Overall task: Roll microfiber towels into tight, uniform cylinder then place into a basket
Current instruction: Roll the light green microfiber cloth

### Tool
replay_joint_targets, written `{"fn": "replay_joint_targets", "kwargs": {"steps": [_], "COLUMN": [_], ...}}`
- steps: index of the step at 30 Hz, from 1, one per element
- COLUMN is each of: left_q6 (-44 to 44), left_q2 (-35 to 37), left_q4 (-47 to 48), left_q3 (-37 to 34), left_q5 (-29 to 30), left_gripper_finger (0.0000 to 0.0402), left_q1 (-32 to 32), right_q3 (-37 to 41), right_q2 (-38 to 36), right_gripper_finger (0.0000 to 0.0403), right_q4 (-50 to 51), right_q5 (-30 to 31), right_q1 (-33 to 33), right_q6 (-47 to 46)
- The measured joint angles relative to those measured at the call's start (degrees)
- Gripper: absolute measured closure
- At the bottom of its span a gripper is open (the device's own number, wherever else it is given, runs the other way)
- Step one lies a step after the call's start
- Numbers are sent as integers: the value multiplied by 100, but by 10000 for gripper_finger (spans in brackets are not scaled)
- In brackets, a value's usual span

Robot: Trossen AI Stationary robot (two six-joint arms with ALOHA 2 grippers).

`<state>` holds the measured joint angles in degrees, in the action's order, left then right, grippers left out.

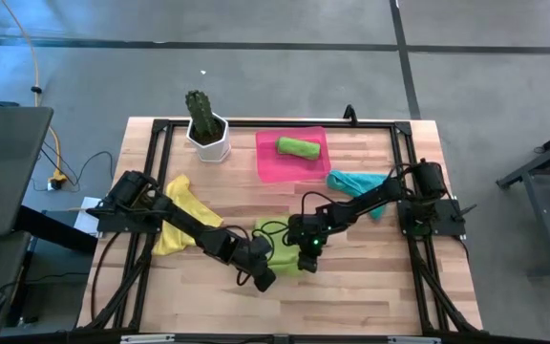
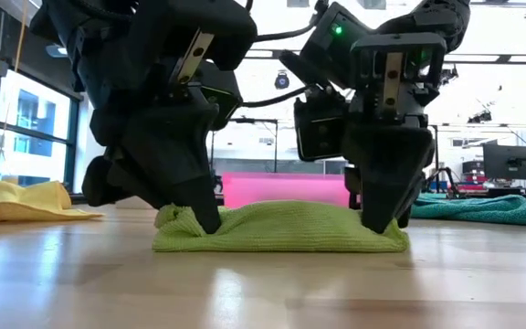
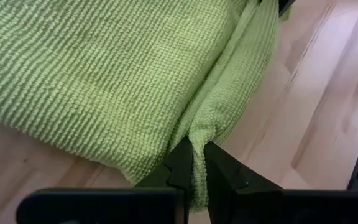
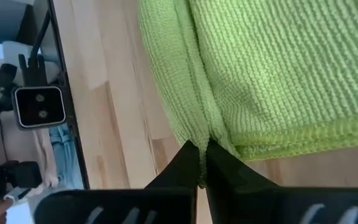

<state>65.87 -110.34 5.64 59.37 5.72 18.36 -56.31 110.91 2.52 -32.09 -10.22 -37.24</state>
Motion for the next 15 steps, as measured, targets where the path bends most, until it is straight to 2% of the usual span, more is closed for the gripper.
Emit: {"fn": "replay_joint_targets", "kwargs": {"steps": [3,7,11,15], "left_q6": [-1,-2,-2,-2], "left_q2": [0,0,-2,-7], "left_q4": [28,69,71,82], "left_q3": [0,-2,-4,-7], "left_q5": [3,-16,-27,-40], "left_gripper_finger": [383,383,383,383], "left_q1": [-10,-10,-10,-11], "right_q3": [2,-15,-163,-370], "right_q2": [0,-39,-198,-575], "right_gripper_finger": [389,340,291,272], "right_q4": [0,43,551,1272], "right_q5": [15,14,-55,-28], "right_q1": [-2,-9,73,202], "right_q6": [398,933,1669,2577]}}
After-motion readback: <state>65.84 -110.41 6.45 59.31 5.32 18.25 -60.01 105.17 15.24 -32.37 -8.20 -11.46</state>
